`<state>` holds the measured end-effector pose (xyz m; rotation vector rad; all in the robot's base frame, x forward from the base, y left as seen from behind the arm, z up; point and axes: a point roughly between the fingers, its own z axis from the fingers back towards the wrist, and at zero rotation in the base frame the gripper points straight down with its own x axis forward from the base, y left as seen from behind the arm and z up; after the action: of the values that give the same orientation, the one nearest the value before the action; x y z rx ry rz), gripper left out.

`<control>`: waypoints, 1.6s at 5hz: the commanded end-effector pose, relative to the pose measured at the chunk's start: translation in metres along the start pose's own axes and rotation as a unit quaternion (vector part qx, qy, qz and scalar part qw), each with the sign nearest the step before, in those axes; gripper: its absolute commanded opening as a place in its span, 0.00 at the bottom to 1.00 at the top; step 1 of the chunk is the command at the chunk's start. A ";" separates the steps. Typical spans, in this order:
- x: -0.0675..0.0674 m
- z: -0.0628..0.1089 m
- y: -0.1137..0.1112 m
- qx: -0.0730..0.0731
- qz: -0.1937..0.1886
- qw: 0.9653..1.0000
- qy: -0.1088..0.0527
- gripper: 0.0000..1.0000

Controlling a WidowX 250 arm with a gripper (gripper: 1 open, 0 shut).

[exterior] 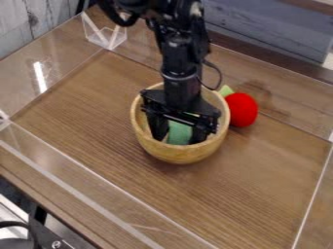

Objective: Remove the green block from the brown bowl and put it on the table

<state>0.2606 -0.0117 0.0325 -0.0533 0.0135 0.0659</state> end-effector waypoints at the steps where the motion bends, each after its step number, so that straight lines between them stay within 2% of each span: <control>1: 0.000 -0.002 -0.007 -0.002 -0.040 0.999 -0.011 0.00; 4: 0.013 0.015 0.028 -0.008 -0.075 0.997 -0.014 0.00; 5: 0.017 0.020 0.038 -0.012 -0.076 0.997 -0.018 1.00; 6: 0.019 0.021 0.044 -0.012 -0.067 0.997 -0.022 1.00; 8: 0.011 0.008 0.050 -0.012 -0.007 0.999 -0.031 1.00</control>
<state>0.2661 0.0350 0.0316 -0.0796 -0.0255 0.0329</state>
